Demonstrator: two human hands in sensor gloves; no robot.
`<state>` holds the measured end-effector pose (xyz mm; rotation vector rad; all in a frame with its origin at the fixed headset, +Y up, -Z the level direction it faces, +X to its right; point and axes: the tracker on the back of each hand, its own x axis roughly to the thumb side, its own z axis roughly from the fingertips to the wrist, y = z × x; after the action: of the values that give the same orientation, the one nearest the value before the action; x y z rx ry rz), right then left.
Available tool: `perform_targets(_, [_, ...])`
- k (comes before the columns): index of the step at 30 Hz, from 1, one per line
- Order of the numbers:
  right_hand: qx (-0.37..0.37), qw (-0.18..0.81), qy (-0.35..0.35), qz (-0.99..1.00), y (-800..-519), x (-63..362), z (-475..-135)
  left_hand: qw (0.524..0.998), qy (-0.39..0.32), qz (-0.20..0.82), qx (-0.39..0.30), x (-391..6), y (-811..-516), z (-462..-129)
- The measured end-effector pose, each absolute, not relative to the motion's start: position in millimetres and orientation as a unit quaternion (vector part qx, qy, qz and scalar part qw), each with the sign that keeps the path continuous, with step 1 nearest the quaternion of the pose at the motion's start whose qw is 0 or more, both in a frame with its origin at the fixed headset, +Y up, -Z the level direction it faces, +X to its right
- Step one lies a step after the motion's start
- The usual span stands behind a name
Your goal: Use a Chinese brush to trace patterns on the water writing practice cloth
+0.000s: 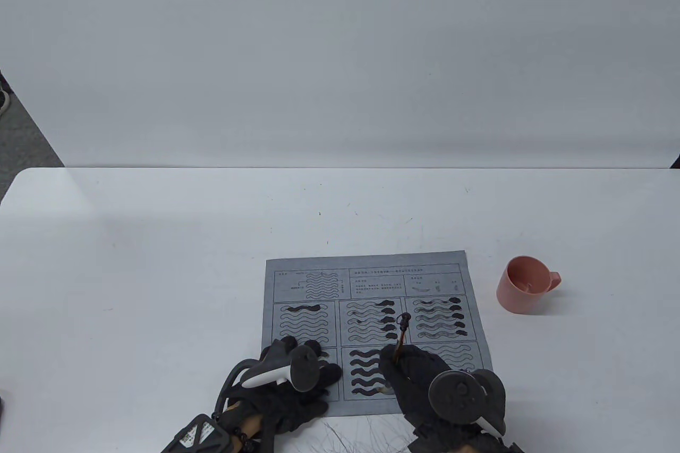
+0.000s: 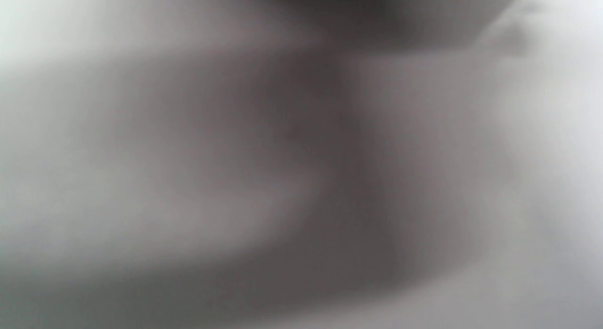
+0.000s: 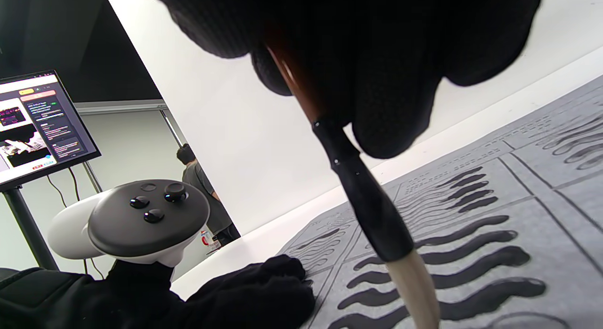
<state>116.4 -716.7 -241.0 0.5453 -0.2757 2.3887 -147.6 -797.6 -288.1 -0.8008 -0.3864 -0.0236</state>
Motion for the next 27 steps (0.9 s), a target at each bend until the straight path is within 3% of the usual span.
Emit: perform_targets(27, [0.207, 0.317, -0.111, 0.919, -715.9, 117.3, -241.4, 0.903, -0.187, -0.011, -0.387, -147.6, -797.6, -288.1])
